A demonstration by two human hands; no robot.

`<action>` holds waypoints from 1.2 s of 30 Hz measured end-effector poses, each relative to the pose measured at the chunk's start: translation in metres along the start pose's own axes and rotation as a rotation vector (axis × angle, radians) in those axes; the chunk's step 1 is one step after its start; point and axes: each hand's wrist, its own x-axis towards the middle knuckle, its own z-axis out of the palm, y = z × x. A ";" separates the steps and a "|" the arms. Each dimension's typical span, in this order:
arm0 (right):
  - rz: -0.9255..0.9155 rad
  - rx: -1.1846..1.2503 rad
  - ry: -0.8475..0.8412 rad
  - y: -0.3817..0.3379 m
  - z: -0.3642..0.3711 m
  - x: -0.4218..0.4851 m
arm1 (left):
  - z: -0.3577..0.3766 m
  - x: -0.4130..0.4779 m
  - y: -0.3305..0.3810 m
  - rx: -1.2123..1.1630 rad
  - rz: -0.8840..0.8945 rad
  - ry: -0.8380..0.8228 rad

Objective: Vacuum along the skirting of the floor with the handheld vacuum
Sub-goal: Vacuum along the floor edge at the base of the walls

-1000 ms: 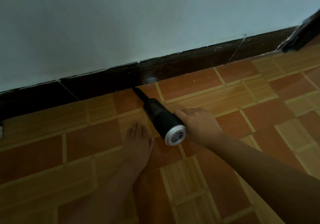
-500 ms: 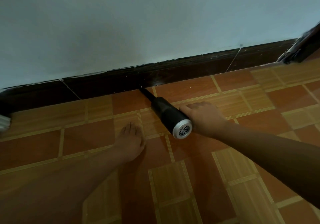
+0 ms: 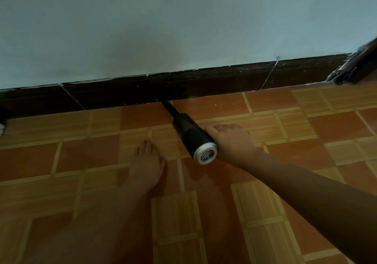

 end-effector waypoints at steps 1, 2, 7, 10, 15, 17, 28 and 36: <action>0.012 0.011 0.023 0.002 0.000 -0.002 | 0.000 -0.001 0.005 -0.003 0.031 0.014; 0.025 0.019 0.038 0.004 0.001 -0.003 | 0.001 -0.002 0.010 -0.011 0.064 0.024; 0.073 -0.005 0.055 0.010 0.006 -0.015 | 0.007 -0.001 0.033 -0.044 0.166 0.026; 0.095 -0.002 0.064 0.015 0.006 -0.021 | 0.010 0.000 0.039 -0.044 0.147 0.025; 0.093 -0.019 0.084 0.014 0.003 -0.022 | 0.011 0.000 0.041 -0.030 0.133 0.021; 0.092 -0.022 0.095 0.011 0.004 -0.021 | 0.012 0.000 0.043 -0.031 0.128 0.023; 0.122 -0.050 0.096 0.024 0.003 -0.034 | 0.013 -0.002 0.054 -0.071 0.085 0.055; 0.158 -0.029 0.115 0.016 0.006 -0.034 | 0.011 -0.002 0.077 -0.084 0.157 0.041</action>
